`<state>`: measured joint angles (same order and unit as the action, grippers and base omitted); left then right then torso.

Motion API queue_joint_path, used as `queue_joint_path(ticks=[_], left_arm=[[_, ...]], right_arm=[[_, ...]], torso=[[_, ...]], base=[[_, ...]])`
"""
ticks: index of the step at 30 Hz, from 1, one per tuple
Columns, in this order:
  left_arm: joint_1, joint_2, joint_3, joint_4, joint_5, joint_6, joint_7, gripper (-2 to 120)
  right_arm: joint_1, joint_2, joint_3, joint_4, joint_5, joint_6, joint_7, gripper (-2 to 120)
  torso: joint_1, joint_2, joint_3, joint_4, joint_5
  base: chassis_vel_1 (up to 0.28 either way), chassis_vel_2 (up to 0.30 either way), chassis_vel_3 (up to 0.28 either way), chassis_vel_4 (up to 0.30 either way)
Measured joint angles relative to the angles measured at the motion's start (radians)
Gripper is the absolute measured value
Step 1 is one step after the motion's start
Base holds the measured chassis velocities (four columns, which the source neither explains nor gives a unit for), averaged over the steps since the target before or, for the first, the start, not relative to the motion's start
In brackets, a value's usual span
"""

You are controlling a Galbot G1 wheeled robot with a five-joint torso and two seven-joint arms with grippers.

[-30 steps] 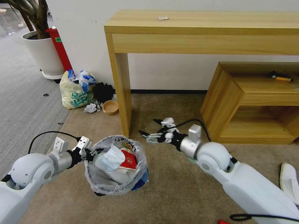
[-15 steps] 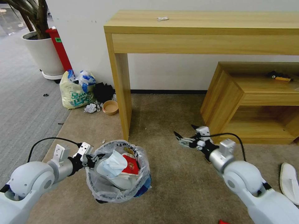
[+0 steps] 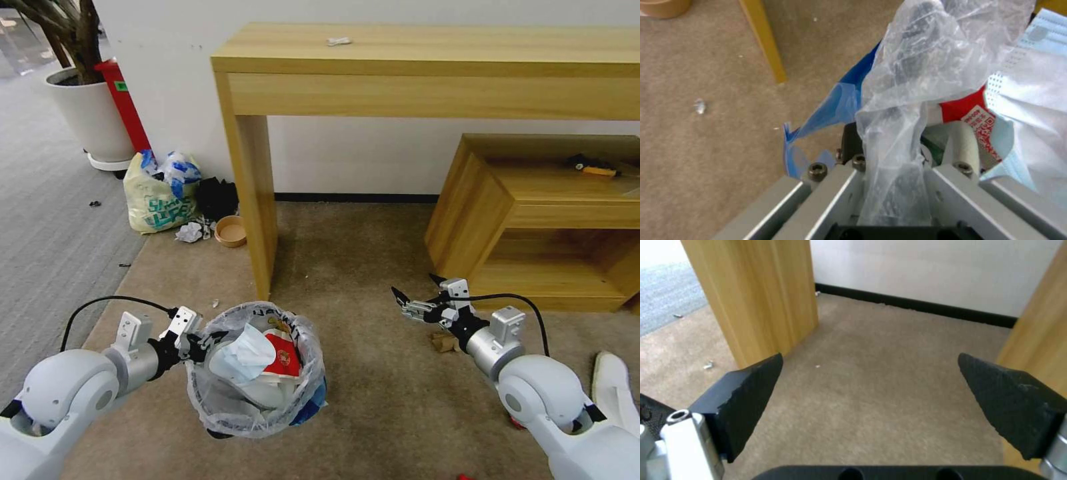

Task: Pick up the trash bin and place the garbage on the floor into it.

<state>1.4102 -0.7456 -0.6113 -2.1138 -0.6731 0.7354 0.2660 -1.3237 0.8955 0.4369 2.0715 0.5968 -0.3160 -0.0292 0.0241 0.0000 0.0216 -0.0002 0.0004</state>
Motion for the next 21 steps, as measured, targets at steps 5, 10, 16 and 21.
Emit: queue_joint_path(ticks=[5,10,16,21], left_arm=[[0.006,-0.002,0.0,-0.01,0.0,0.0,-0.008,0],[0.016,-0.006,-0.007,-0.019,0.001,0.0,-0.01,0],[0.033,-0.016,-0.014,-0.024,0.013,0.0,-0.011,0],[0.044,-0.034,-0.011,-0.033,0.022,0.0,-0.018,0]], right_arm=[[-0.02,-0.022,0.018,-0.03,-0.028,0.036,-0.077,100],[-0.106,-0.109,0.095,-0.107,-0.117,0.134,-0.311,100],[-0.23,-0.213,0.138,-0.153,-0.199,0.258,-0.474,100],[-0.319,-0.268,0.093,-0.206,-0.293,0.337,-0.527,100]], torso=[[0.0,0.0,0.0,0.0,-0.0002],[0.0,0.0,0.0,0.0001,-0.0004],[0.0,0.0,0.0,0.0001,-0.0009],[0.0,0.0,0.0,-0.0002,-0.0007]], base=[[-0.137,-0.135,0.135,0.128],[-0.039,-0.039,0.03,0.04],[0.0,0.0,0.0,0.0],[0.0,0.0,0.0,0.0]])
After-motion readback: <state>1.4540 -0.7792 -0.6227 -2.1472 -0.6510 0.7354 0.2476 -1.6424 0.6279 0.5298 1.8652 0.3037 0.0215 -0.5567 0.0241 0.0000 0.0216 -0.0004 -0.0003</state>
